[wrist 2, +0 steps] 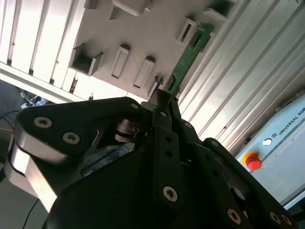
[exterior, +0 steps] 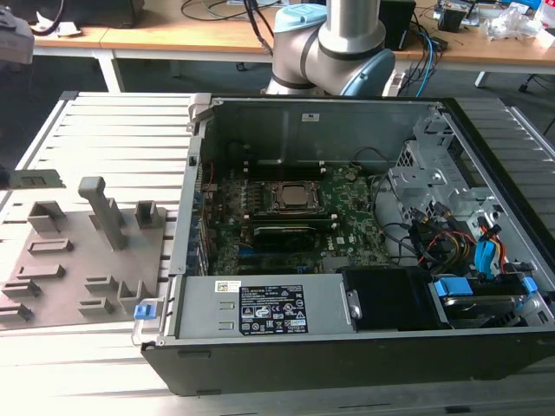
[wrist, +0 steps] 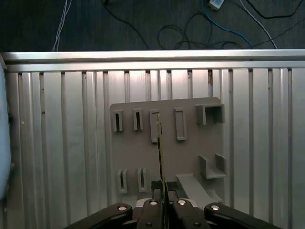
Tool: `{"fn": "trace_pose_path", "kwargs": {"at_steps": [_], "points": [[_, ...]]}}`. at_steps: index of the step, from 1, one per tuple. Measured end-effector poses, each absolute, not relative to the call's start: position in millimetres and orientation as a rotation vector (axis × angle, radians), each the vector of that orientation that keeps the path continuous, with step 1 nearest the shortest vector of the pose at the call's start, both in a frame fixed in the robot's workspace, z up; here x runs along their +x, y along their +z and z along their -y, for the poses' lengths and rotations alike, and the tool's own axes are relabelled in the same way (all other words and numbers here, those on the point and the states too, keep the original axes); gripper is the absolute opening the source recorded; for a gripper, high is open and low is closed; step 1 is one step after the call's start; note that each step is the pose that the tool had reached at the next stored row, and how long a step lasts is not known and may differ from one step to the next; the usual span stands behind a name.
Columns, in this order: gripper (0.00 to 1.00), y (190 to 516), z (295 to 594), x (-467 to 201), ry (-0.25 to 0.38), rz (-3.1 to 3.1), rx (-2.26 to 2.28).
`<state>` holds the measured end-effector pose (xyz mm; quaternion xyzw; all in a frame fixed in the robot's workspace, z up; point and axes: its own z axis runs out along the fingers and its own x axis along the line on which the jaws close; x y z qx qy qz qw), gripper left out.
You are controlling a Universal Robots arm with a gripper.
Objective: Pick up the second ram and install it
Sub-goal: 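Pick up the second ram and move it above second insertion slot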
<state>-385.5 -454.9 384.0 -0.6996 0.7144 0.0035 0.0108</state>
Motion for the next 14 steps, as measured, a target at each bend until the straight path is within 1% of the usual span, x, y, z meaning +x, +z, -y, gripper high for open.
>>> {"fn": "trace_pose_path", "kwargs": {"at_steps": [4,8,14], "points": [[0.14,391.9,449.1,-385.3,0.011,-2.229,-2.183],[0.14,392.2,449.0,-385.3,0.011,-2.229,-2.183],[0.14,392.2,449.0,-362.0,0.011,-2.229,-2.183]]}}
